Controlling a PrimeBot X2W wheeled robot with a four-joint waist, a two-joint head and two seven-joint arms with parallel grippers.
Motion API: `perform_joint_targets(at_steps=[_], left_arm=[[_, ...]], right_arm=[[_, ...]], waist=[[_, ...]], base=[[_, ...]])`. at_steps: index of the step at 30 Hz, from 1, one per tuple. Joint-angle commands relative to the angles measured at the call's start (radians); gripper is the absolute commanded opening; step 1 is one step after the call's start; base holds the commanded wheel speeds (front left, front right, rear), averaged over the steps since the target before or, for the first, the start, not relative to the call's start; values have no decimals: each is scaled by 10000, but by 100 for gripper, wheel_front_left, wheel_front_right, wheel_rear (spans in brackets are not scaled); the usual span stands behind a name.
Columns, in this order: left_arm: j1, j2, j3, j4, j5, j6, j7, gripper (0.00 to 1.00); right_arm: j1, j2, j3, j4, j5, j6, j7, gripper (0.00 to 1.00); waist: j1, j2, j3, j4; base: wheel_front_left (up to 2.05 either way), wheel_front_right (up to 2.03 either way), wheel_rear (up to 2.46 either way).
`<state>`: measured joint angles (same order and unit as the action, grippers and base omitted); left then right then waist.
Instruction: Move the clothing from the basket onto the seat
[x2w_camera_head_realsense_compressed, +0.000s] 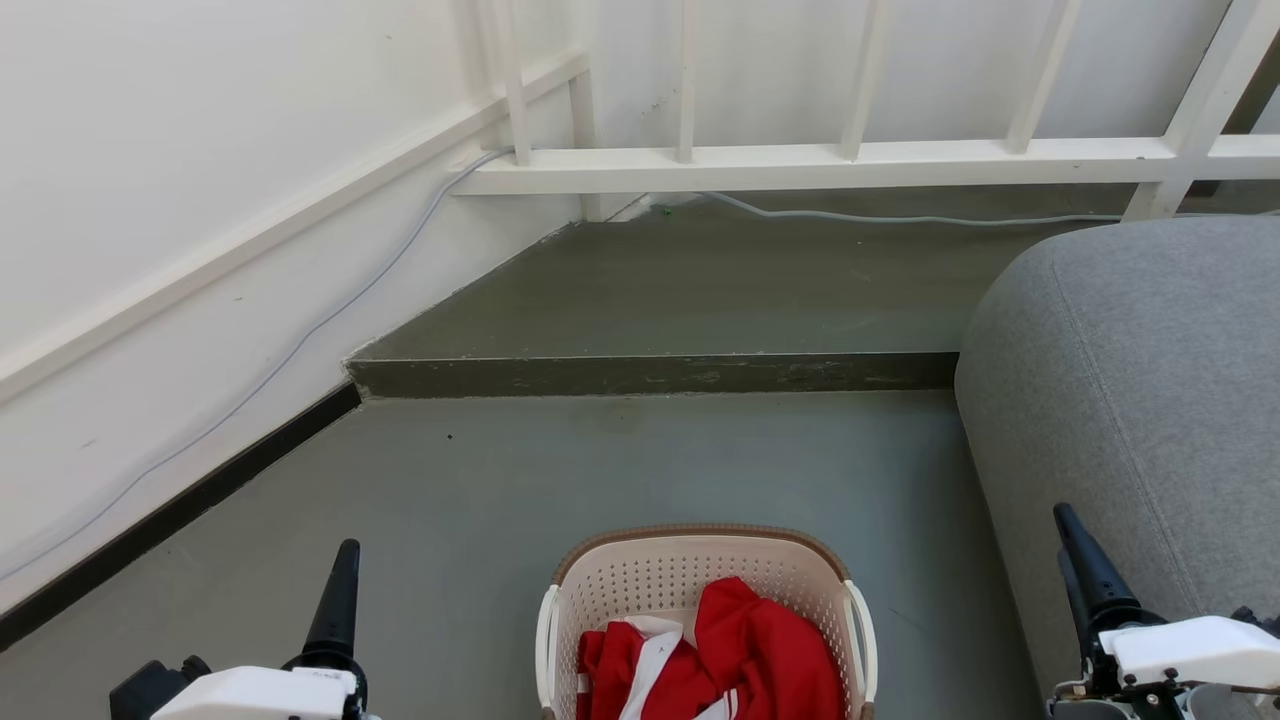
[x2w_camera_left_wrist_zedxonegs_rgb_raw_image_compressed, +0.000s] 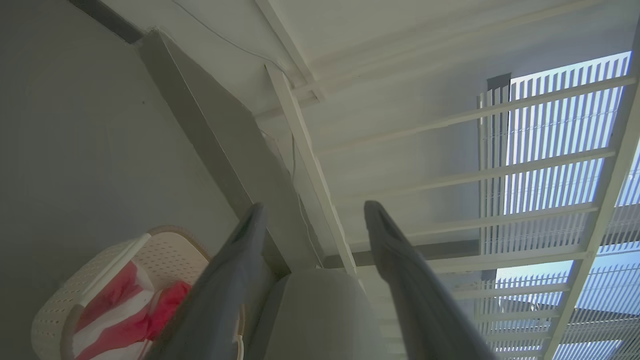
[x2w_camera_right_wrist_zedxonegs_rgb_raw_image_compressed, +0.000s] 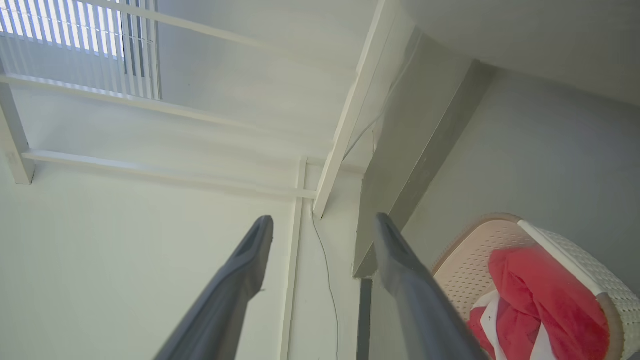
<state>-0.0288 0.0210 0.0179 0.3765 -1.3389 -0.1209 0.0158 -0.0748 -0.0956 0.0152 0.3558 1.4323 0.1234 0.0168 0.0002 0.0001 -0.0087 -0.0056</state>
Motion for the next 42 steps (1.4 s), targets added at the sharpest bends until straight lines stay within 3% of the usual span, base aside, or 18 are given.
perform_joint_targets(at_steps=[1,19,42], left_arm=[[-551,132,41,-183,331,-33,-104,100],[-702,164,-377,-275,3676,330,-640,100],[-812,205,-831,-231,6882,905,-1326,100]], right_arm=[[-510,-246,133,-215,-261,40,-157,100],[-819,-627,704,-128,-2929,47,-684,100],[-1249,-1075,1664,231,-5608,55,-1360,100]], waist=[[-2,-1,-2,-5],[-2,-1,-40,-47],[-2,-1,-83,-129]], base=[[0,0,0],[0,0,0],[0,0,0]])
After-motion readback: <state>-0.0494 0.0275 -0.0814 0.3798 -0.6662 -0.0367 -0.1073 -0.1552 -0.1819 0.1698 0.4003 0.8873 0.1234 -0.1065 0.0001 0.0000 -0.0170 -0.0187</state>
